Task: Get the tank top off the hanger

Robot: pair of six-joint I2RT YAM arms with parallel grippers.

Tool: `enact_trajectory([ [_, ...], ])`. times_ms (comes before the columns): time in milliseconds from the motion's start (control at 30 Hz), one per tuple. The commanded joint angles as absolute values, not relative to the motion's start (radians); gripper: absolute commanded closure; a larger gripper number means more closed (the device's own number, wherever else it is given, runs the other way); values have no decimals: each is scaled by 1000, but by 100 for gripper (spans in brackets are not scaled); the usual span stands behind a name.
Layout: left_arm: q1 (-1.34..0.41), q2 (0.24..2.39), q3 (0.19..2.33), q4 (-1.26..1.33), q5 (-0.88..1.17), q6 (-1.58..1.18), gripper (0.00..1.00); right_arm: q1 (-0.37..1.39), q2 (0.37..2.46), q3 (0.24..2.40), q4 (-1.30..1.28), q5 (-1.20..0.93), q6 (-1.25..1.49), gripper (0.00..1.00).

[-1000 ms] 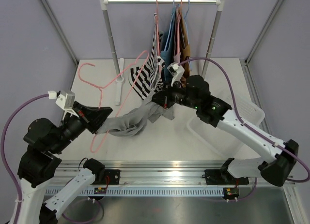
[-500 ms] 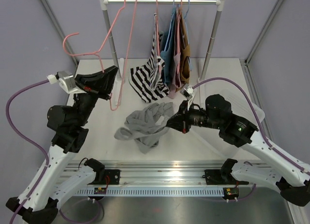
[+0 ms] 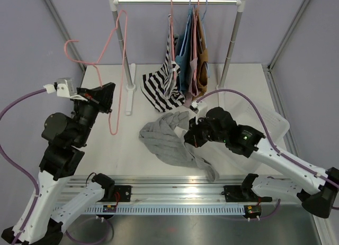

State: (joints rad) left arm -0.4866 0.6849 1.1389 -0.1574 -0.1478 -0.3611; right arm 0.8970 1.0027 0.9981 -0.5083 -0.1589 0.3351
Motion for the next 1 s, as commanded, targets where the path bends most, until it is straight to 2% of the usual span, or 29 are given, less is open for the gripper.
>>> enact_trajectory([
  [0,-489,661,1109,-448,-251,-416,100,917,1089,1006,-408,-91,350,90],
  [33,-491,658,1112,-513,-261,-420,100,917,1123,1011,-397,-86,351,76],
  [67,-491,661,1117,-535,-261,-419,100,919,1137,1015,-388,-77,356,54],
  [133,-489,705,1159,-593,-250,-417,100,919,1152,1029,-373,-45,359,1],
  [333,-488,946,1380,-702,-184,-402,100,919,1115,1037,-341,-9,370,1],
  [467,-476,1216,1682,-801,-167,-351,100,920,1085,1011,-334,-12,391,1],
  [667,-399,1506,2072,-949,-80,-295,100,919,1023,959,-319,-32,420,1],
  [800,-347,1715,2459,-1051,-28,-276,100,919,994,930,-305,-26,408,1],
  [967,-290,1802,2478,-933,48,-278,100,919,1000,930,-293,-47,403,1],
])
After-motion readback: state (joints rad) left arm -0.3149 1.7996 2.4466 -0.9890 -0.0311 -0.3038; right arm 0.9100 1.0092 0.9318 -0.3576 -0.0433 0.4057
